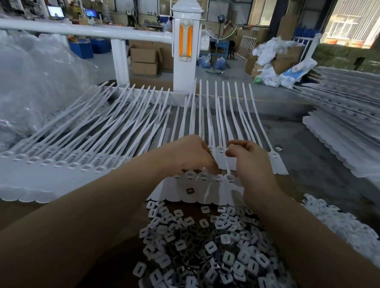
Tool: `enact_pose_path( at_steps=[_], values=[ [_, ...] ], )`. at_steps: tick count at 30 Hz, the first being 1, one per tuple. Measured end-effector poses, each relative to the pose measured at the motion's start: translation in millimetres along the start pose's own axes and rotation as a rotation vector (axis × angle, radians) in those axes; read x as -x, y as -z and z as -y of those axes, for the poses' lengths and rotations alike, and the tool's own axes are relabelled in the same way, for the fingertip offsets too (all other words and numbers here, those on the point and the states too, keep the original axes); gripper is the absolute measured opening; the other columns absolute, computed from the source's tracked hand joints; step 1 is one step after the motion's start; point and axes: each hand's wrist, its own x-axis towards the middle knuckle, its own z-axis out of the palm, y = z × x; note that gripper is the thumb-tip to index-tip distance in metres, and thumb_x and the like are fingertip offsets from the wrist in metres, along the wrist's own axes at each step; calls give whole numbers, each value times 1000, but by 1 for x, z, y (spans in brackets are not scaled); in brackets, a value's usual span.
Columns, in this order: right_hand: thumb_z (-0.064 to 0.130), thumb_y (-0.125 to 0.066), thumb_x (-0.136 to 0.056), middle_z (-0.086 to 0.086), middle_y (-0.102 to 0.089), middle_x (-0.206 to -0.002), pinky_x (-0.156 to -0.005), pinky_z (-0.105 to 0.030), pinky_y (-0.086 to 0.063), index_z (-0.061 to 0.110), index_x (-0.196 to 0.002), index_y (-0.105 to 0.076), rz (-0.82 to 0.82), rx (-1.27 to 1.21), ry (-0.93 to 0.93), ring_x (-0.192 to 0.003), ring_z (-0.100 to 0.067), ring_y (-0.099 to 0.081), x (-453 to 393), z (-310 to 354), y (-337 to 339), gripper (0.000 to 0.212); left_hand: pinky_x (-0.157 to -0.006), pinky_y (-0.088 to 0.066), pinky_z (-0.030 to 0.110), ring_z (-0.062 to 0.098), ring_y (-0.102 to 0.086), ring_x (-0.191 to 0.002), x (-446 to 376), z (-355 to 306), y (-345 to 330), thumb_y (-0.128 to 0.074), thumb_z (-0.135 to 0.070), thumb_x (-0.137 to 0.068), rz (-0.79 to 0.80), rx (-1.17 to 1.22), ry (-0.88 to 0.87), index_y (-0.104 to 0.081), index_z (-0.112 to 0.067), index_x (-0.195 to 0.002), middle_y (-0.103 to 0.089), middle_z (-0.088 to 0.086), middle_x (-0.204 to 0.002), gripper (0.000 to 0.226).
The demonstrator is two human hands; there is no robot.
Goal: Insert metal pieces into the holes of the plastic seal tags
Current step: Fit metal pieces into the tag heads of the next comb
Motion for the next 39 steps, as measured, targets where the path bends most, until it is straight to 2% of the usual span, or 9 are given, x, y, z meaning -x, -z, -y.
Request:
enact_pose_path(
  at_steps=[8,12,14,18,23,27,32,36,39],
  values=[
    [17,-53,-95,7,-64,-89,-53,-20,-39,29,-90,-59,4,23,34,-71,-2,-55,-2,-3,-2,15,-70,-46,27,14,-61,-96,-2,5,-2,-81,-30,-76,59,-9,-18,-76,-31,-73,-70,-10,-92,6],
    [16,-53,-95,6,-63,-85,-45,-13,-41,29,-92,-60,11,40,46,-66,-1,-54,-1,-3,-2,14,-106,-39,47,16,-61,-101,-3,5,-6,-76,-36,-79,24,-138,-45,-78,-28,-86,-71,-12,-92,11],
    [16,-53,-95,6,-63,-86,-47,-15,-40,29,-91,-59,11,42,47,-67,-2,-54,-1,-3,-2,15,-109,-34,50,16,-63,-96,-3,5,-9,-74,-40,-79,-5,-182,-39,-77,-21,-92,-73,-5,-93,23],
    [14,-53,-95,5,-64,-89,-52,-20,-40,29,-91,-58,11,37,46,-70,-4,-55,0,-3,-2,16,-108,-36,50,18,-65,-93,-3,4,-12,-75,-40,-77,-33,-177,-11,-76,-13,-95,-74,3,-96,33],
    [15,-53,-95,6,-63,-87,-50,-19,-40,28,-94,-59,14,32,36,-69,-2,-54,0,-2,-1,14,-109,-36,50,19,-62,-97,-2,4,-11,-82,-35,-74,-39,-114,-9,-76,-21,-85,-71,-4,-92,18],
    [15,-53,-95,5,-64,-89,-51,-18,-39,29,-94,-59,19,35,38,-72,-2,-55,0,-2,0,15,-108,-36,55,7,-56,-85,3,7,-6,-78,-34,-80,-4,-191,-164,-72,-40,-75,-63,-17,-78,10],
    [16,-53,-94,6,-63,-86,-42,-11,-38,28,-93,-60,22,31,38,-67,0,-54,0,-1,0,14,-105,-39,41,-5,-60,-88,5,15,2,-73,-33,-86,11,-378,-356,-76,-43,-90,-71,-22,-89,12],
    [16,-52,-95,7,-64,-89,-49,-16,-39,28,-95,-60,22,16,28,-71,-1,-55,0,-1,0,14,-75,-48,10,-9,-62,-80,9,17,13,-76,-19,-83,57,-238,-427,-77,-36,-96,-70,-23,-83,22],
    [17,-53,-95,6,-64,-91,-46,-14,-39,29,-94,-60,24,24,19,-74,-1,-56,0,0,1,14,-67,-49,14,-5,-64,-73,17,16,31,-81,-26,-77,129,-288,-355,-75,-31,-86,-71,-19,-81,12]
  ],
)
